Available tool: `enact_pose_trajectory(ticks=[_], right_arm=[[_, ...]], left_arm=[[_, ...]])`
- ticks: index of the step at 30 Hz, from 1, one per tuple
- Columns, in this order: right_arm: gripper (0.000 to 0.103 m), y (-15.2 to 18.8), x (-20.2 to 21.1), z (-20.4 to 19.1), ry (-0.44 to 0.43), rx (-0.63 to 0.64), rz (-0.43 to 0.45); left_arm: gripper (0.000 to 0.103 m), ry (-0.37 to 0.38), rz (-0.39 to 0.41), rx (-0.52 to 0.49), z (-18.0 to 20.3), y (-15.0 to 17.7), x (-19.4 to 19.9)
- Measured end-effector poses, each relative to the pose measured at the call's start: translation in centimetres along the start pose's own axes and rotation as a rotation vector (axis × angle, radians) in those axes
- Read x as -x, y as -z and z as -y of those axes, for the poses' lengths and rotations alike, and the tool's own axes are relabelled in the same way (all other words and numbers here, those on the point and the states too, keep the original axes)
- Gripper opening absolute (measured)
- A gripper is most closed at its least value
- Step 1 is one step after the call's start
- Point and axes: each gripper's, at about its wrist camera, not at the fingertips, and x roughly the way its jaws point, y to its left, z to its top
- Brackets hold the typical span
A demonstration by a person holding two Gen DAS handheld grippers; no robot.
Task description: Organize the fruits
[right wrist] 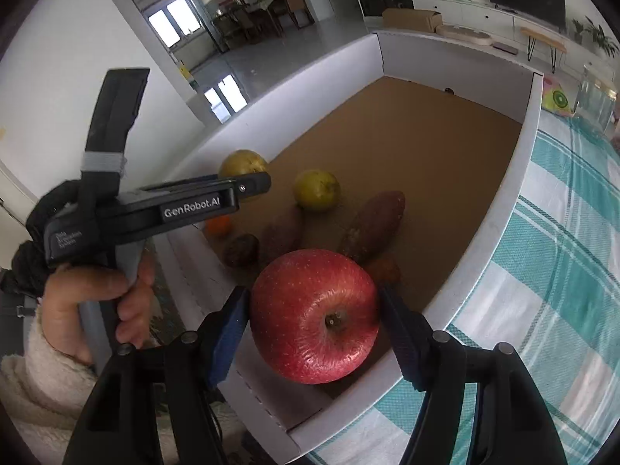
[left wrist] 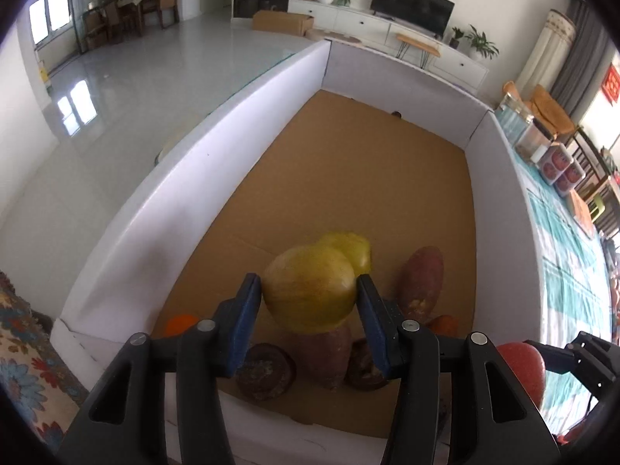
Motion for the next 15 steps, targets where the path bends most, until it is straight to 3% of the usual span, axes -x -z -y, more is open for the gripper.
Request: enact_pose_trajectory(ticks=[2,3,4,5,7,10,12,15], right_arm=[[0.073,-0.6,0.5,-0.6,0.024,0.01,0.004],[0.08,-0.9,1.3,-0.5,0.01,-0.003,0.033],[0.096,-1.2,2.4,-0.1,-0.007,-0.016,0.075],[0.099,-1.4,3.7,0.4,-0.011,-0.031,0.12],[0.099,-1.7,6.2,2.0,0.012,-0.069,0.187],[0.101,-1.7,9.0,3.4,0.057,-0.112,0.259],[0.103,-1.4,10.1,3.7,0.088,-0.126,0.285],[0.103,-0.3,10.5,3.5,0.126,-0.138,0.286]], left_arm=[[0.075,-0.018,0.024,-0.031,0.8,-0.1,0.4],[0.082,-0.024,0.048,-0.043,1.1,-0.1,1.0],[0.085,-0.03,0.078,-0.055,1.3,-0.1,1.9],[0.087,-0.04,0.111,-0.067,1.7,-0.1,2.9],[0.096,-0.066,0.189,-0.088,2.1,-0.2,4.9],[0.099,-0.136,0.342,-0.109,3.0,0.6,8.5],[0.099,-0.189,0.372,-0.106,3.6,0.8,9.8],[0.1,-0.178,0.341,-0.071,4.0,1.2,10.4]])
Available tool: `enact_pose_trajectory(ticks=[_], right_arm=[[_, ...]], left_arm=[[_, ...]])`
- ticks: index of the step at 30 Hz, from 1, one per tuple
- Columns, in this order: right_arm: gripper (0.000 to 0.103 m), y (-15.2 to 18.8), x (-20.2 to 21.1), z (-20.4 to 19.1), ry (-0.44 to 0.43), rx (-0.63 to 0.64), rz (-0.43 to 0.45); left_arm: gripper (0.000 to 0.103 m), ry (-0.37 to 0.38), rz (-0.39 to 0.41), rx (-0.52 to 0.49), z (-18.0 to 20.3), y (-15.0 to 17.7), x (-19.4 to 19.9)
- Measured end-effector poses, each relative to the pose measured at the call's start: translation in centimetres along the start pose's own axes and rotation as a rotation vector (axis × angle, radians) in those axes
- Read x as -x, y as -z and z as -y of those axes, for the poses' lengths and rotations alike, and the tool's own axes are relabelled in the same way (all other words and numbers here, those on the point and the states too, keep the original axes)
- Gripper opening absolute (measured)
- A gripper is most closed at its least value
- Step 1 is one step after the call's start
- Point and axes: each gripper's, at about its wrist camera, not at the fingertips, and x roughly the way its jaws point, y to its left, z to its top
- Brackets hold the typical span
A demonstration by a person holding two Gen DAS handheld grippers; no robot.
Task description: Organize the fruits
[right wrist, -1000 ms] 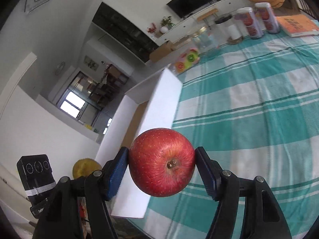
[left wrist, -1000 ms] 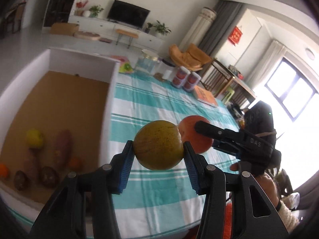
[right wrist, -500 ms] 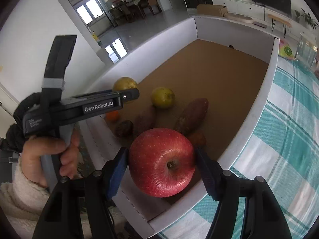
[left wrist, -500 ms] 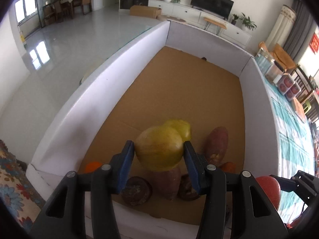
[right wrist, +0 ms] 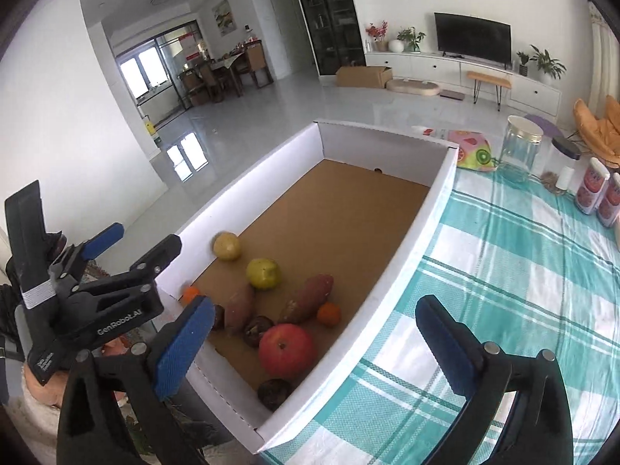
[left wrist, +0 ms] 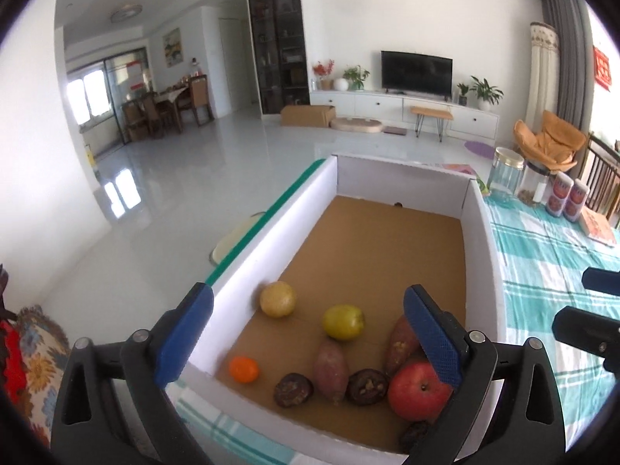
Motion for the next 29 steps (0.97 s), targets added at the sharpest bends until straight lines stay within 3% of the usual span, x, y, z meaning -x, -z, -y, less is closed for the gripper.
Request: enact_pose_trajectory(ticks=[6,23,29], right_arm=[[0.103,2.0,0.6,-1.1,0.04,0.008,-0.054],[0.103,2.8,-1.1,-3.0,0.061,0.044,-0.107],[0.103,2.6,-1.4,-3.2,0.059,0.041,-0.108]], left_arm=[[0.099,-0.1,-0.143,-0.031,0.4,0.6,-1.2],[0.099,-0.069,-0.172,-0.055,0.4,1.6,-0.7],[0.1,-0.072,-0.148,-0.067,0.6,1.7,-0.3]])
